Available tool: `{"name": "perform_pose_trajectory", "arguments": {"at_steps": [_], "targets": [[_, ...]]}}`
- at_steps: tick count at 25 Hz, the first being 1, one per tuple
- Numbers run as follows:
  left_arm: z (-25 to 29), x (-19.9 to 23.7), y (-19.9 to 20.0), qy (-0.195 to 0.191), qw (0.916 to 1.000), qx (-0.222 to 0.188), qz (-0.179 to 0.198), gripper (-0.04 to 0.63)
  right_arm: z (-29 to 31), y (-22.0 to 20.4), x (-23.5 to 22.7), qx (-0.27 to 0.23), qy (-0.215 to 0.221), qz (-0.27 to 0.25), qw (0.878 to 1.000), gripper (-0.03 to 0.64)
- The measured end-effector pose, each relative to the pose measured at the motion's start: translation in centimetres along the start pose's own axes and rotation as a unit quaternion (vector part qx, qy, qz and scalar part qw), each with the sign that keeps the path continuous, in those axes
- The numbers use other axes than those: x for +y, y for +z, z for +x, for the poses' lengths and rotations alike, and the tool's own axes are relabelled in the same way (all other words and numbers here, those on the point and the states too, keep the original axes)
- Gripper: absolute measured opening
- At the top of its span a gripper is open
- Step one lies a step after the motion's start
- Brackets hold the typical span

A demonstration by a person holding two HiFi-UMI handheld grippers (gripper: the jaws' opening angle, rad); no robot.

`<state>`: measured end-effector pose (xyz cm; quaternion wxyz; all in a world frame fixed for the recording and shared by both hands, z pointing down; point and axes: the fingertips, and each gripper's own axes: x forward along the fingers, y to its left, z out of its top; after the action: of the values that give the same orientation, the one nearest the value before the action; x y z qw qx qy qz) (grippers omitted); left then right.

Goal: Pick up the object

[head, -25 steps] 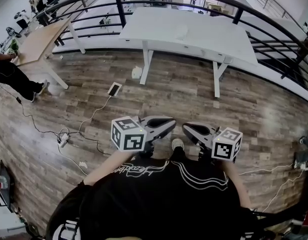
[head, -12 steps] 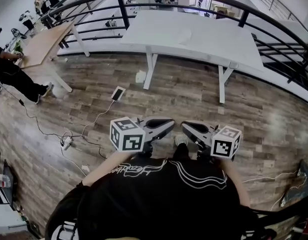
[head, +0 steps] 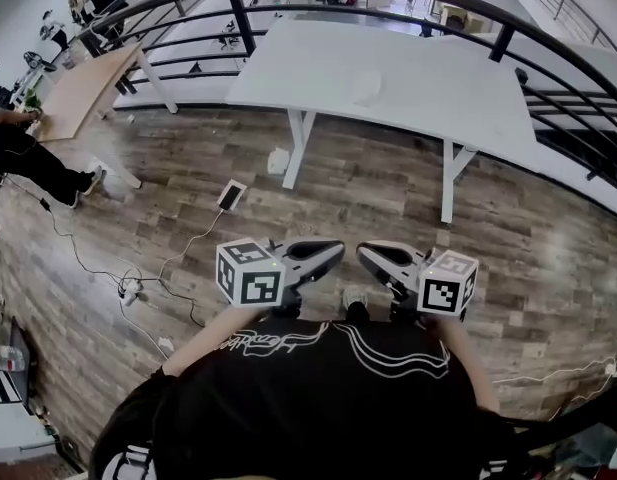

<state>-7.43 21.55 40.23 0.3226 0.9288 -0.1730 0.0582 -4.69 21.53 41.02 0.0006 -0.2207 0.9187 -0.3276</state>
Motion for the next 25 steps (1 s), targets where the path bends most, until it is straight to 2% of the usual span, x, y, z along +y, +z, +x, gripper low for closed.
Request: {"name": "perform_pose_trajectory", "arguments": {"at_steps": [6,13,19,25], "targets": [[7.4,5.4,6.3,0.005,1.0,-0.002,-0.007,0.008,-1.0,6.5,-8.7,0.002,-0.002,0.005,1.0,0.017],[14.6,9.1,11.2,0.002,1.0,-0.006,0.0,0.008,-2.9,12.2,-16.3,-0.005,-0.008,-0.005,1.0,0.017],[17.7,11.0,13.2,0.011,0.9999,-0.012,0.0,0.008,-3.4,14.5,-19.5,-0.003,0.004,-0.006,1.0,0.017],[18.0,11.6,13.9,0.022,0.9996,-0.015,-0.005,0.008,-3.3,15.4,-20.1,-0.003,0.013,-0.009,1.0,0.017]]}}
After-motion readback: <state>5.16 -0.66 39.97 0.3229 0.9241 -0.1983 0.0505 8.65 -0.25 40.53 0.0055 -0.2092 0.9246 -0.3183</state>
